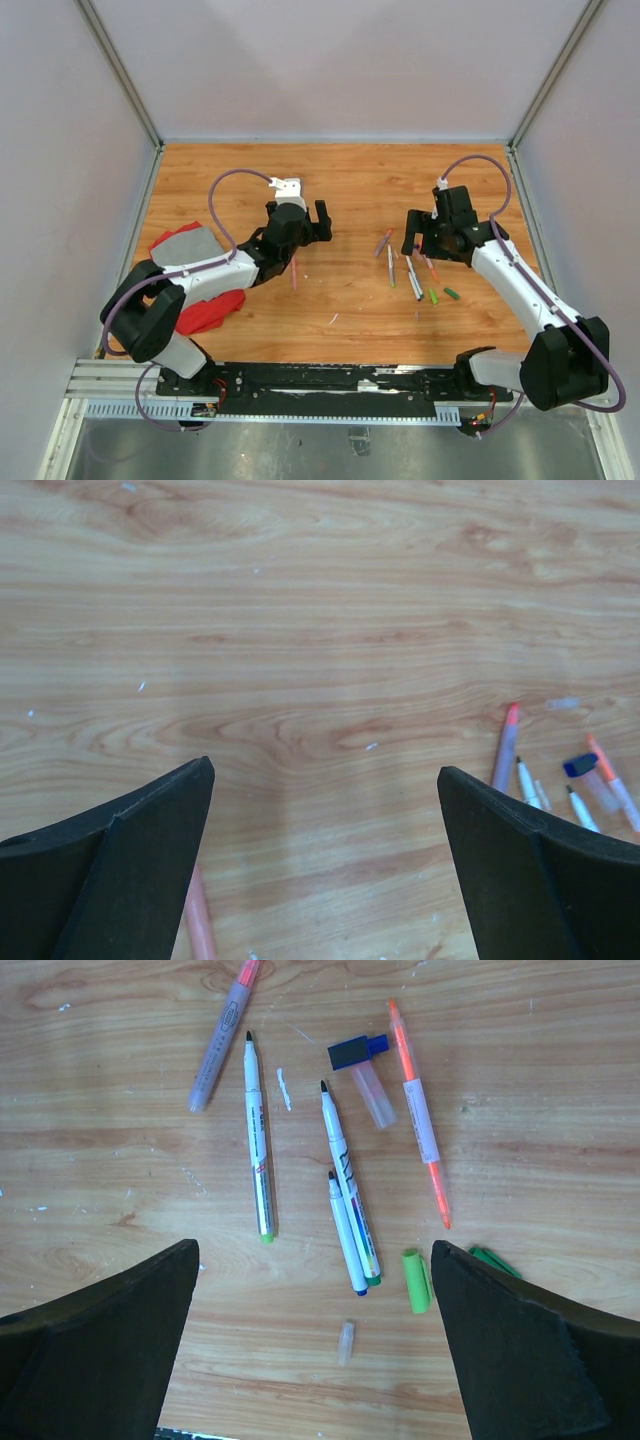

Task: Insert the pens into the pen caps
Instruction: Pick up the pen from the center of the board.

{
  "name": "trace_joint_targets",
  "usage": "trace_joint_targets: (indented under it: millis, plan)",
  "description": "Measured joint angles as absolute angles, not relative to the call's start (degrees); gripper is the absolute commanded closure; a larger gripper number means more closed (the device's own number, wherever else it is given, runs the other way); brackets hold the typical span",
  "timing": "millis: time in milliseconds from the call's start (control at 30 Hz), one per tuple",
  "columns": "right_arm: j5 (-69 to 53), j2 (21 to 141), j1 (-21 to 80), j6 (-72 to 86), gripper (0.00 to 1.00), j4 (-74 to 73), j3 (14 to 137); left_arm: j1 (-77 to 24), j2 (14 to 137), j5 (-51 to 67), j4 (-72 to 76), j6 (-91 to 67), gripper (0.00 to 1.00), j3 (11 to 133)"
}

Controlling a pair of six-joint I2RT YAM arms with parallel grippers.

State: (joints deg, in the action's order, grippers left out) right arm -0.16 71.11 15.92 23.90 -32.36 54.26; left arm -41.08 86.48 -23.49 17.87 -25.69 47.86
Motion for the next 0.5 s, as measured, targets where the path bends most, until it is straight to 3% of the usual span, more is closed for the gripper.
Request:
trace_joint_targets:
  millis: [333, 500]
  plan:
    - [0.78, 71.29, 15.9, 23.83, 0.0, -35.24, 55.02, -41.08, 88.4, -26.48, 17.5, -24.21, 0.0, 46.41]
    - [1.54, 72.84, 15.79, 23.57, 0.15, -36.77, 55.83, -41.08, 89.56, -26.55, 17.45, -23.64, 0.0, 46.44]
